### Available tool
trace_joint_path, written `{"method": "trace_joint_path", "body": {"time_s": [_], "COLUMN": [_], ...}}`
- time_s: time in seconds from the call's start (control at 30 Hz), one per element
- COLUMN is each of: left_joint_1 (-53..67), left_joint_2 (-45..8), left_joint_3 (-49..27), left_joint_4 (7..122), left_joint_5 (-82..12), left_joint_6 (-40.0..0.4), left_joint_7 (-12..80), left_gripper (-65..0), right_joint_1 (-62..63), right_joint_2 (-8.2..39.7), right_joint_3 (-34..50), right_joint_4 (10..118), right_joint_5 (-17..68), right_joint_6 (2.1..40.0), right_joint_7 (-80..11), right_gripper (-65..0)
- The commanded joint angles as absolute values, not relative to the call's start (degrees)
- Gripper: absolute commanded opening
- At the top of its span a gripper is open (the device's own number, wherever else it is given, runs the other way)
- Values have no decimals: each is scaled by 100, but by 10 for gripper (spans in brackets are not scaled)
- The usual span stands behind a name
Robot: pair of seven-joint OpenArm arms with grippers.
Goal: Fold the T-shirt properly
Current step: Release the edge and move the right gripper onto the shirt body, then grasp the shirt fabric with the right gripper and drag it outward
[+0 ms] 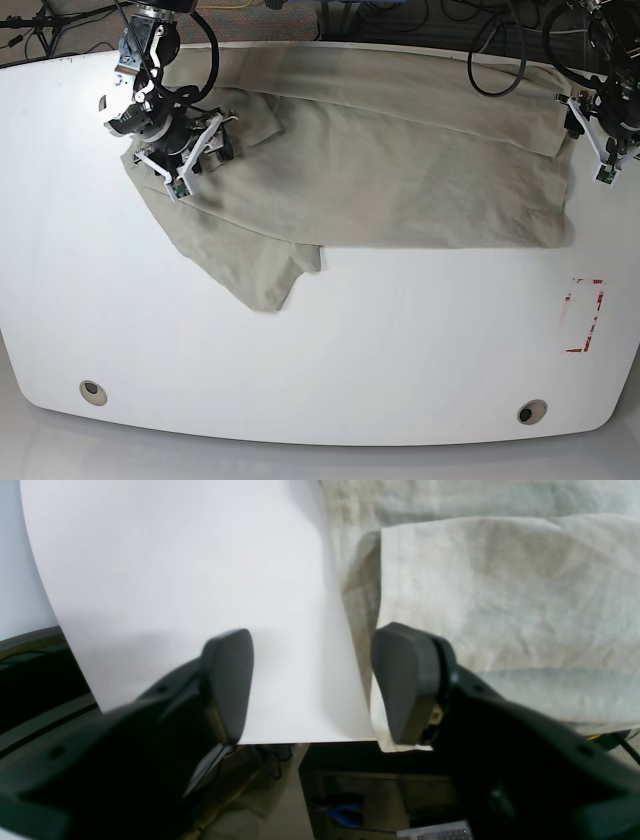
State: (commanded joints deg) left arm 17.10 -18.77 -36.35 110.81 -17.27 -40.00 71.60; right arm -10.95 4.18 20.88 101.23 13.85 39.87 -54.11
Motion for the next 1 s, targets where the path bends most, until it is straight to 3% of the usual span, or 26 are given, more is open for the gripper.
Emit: {"method": "trace_joint_path", "body": {"time_s": [0.33, 0.4, 0.57, 1.0], "left_joint_1": [1710, 1710, 1710, 1701], "left_joint_2": [-1877, -1877, -1877, -1868], "left_joint_3": [-3635, -3635, -3635, -3635], "left_joint_4": [11081, 11081, 11081, 11081], "left_joint_5": [-1727, -1727, -1727, -1727], "left_joint_6": [-4000, -4000, -4000, -4000], "left_joint_7": [7160, 7160, 7160, 7160], "left_gripper": [-265, -265, -265, -265], "right_joint_1": [-1103, -1103, -1103, -1103], "right_joint_2": [409, 409, 409, 409], "right_joint_3": [2079, 2079, 2079, 2079], "right_joint_4": [10114, 10114, 10114, 10422], "right_joint_5": [1385, 1385, 1385, 1429], "right_joint_6": [3987, 3987, 3987, 3987], "right_joint_7": [-5420, -5420, -5420, -5420], "right_gripper": [-444, -476, -650, -650]}}
